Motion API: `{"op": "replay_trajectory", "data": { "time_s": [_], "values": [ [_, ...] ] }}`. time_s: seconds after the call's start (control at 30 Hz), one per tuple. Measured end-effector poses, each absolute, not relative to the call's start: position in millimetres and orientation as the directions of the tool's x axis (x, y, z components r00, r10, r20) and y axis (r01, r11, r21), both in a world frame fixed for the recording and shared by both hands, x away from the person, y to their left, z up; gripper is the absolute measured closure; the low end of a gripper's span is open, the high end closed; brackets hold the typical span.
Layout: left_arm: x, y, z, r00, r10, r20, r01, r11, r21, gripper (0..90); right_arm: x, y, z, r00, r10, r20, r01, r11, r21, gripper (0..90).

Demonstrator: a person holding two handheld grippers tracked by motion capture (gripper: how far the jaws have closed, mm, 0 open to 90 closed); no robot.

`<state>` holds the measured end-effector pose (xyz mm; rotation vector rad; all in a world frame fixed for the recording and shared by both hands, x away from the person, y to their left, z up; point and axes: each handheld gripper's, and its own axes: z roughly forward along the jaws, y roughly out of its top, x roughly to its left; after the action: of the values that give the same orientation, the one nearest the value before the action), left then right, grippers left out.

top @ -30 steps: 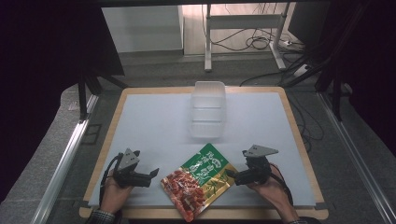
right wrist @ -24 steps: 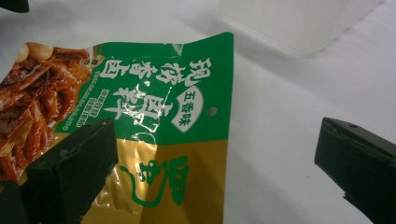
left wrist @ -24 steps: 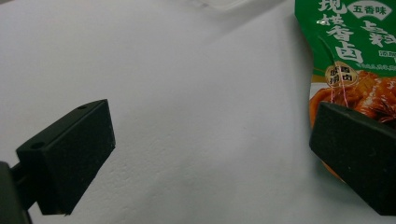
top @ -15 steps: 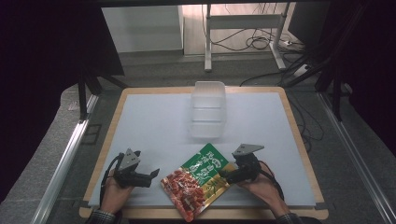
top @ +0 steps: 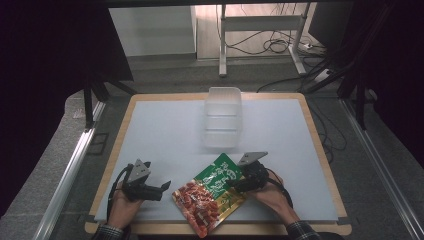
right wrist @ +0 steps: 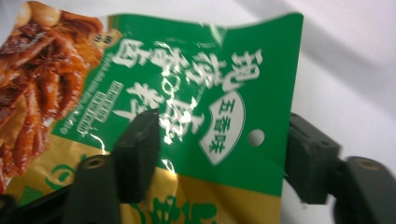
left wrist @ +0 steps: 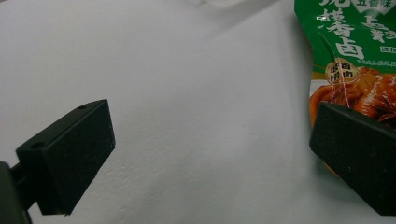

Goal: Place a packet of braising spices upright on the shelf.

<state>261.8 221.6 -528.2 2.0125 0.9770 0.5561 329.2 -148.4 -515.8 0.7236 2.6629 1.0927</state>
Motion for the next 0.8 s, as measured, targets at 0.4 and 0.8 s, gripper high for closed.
{"op": "replay_trajectory", "data": {
  "time_s": [0.4, 0.8],
  "values": [
    [262, 222, -528, 0.602, 0.798, 0.039, 0.438, -0.371, 0.819, 0.1, 331, -139, -510, -0.870, 0.493, 0.007, 0.362, 0.629, 0.687, 85.2],
    [261, 223, -527, 0.596, 0.802, 0.038, 0.436, -0.363, 0.823, 0.1, 327, -138, -497, -0.875, 0.483, 0.031, 0.361, 0.607, 0.708, 89.2]
  ]
}}
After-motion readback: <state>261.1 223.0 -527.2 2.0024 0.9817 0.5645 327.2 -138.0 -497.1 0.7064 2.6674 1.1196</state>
